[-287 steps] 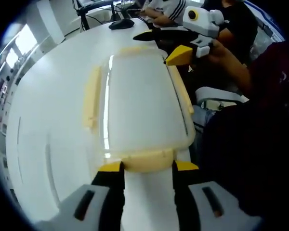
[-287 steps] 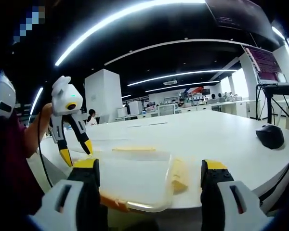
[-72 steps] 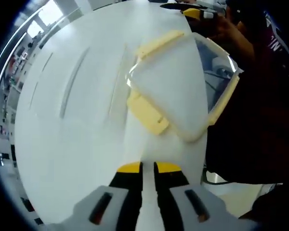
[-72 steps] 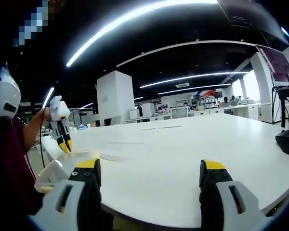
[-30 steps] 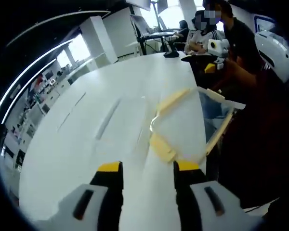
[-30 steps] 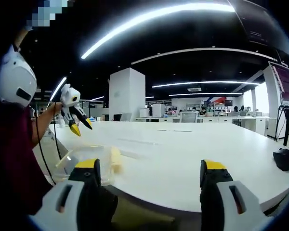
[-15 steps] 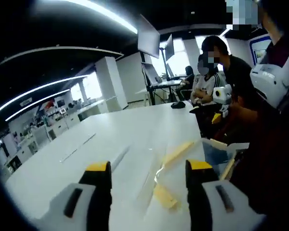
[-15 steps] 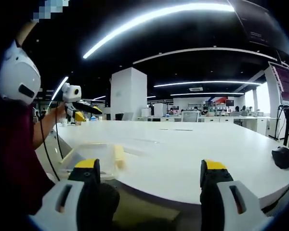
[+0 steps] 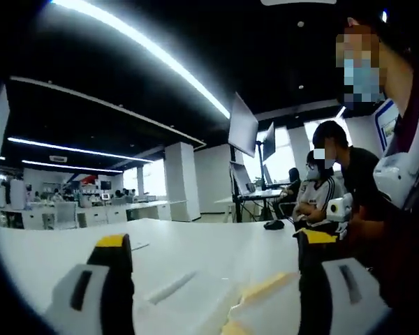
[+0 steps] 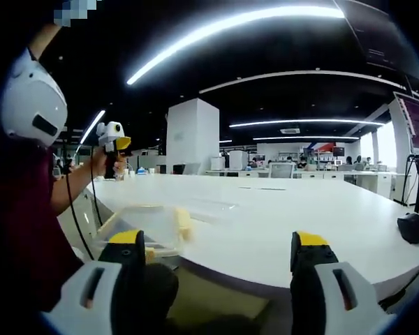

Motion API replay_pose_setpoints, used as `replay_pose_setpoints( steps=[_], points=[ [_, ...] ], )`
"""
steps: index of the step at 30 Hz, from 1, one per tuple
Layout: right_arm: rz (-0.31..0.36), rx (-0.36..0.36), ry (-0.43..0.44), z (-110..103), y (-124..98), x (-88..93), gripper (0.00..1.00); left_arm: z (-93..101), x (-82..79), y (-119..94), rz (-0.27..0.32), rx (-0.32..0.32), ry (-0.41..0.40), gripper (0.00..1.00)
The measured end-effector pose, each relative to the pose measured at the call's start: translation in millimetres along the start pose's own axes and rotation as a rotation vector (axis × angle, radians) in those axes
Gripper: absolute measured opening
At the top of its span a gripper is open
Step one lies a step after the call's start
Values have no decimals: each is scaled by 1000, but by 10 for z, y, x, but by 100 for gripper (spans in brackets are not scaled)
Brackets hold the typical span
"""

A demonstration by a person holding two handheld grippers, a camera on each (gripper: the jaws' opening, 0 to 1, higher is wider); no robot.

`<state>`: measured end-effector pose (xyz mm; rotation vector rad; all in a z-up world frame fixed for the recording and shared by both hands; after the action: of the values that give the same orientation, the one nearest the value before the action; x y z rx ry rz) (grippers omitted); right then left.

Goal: Snap each plastic latch of the storage box into its locked position after aligning the lid with the box until every specified latch is closed and the lid sits flush.

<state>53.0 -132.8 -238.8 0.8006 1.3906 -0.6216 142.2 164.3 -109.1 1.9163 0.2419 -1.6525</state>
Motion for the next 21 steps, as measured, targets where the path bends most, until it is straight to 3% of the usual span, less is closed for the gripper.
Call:
replay_pose_setpoints(
  steps=[4,8,11,16,21],
  points=[
    [-2,-5,1,-26,1,3,86,41,34,-6,-2,-1,-45,100],
    [-10,-21,9,-92,15,31,87,183,26,10,39,29,-161,100],
    [-14,-45,12,-149,11,46,88,259,68,13,44,45,-196,100],
    [-5,-59,24,-201,14,46,88,537,114,82,107,111,-326,100],
    [-10,-78,19,-306,-2,61,88,730,303,95,101,124,-303,100]
  ],
)
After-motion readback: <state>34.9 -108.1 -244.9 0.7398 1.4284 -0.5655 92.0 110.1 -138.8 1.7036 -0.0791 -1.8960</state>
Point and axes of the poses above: the point that each gripper's makers call its tool centre point, and the gripper's own axes: y roughly forward along the fingers, z roughly to its right, x roughly out of its underside, the point moved 2 cm from there along -y, roughly backward along the fingers, and after that the axes turned 8 degrees about z, right-handed, at the moved point
